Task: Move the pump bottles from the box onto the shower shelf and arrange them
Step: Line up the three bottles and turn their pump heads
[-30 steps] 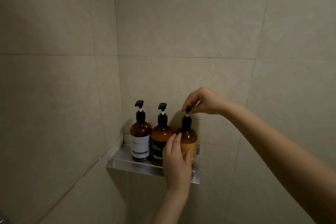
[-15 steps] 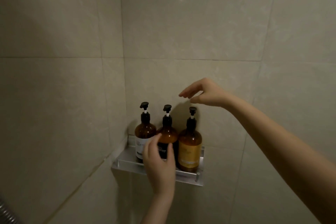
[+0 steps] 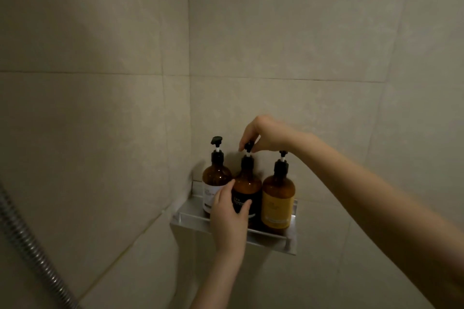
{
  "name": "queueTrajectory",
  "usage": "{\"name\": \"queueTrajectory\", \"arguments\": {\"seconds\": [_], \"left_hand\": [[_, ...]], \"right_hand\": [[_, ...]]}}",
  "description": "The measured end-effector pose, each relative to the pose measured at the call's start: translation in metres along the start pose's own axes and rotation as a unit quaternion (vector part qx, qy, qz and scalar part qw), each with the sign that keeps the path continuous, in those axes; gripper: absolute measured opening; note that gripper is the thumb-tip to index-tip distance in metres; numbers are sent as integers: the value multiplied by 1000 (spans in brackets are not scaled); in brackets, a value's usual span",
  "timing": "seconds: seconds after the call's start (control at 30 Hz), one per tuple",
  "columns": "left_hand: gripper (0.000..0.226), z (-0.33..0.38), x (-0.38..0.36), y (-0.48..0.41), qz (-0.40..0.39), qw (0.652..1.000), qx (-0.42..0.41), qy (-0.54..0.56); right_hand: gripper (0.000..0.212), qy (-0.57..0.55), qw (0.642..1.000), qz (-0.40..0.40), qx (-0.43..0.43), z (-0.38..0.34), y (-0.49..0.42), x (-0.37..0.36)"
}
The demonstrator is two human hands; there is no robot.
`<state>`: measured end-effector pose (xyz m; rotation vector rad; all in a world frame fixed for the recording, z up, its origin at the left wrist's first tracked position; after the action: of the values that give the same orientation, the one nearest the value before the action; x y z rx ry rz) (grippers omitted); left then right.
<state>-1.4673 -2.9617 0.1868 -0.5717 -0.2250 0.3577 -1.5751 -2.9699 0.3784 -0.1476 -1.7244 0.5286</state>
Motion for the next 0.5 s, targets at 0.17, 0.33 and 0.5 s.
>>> {"name": "queueTrajectory", "arguments": {"seconds": [0.17,0.33,0.5], "left_hand": [[58,-2,-1,-2,-5,1000,-13,3],[43,1,21,-11,78,997,-15,23],[47,-10,33,-35,112,994,-8,3]], "right_hand": [[33,0,1000,-5,3,1,-4,-3],[52,-64,998,14,5,1,-13,9],[45,-21,998,41,47,-21,-36,0]]}}
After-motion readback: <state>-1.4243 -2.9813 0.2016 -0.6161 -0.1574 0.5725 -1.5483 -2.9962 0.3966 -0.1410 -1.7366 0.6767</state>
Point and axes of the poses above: each hand's wrist, its own y-axis away from the middle knuckle, its own x-axis out of the back of the hand, z = x × y, the point moved 4 cm from there along -y, towards the middle knuckle, and after that the axes turned 13 degrees about z, right-handed, at the moved point
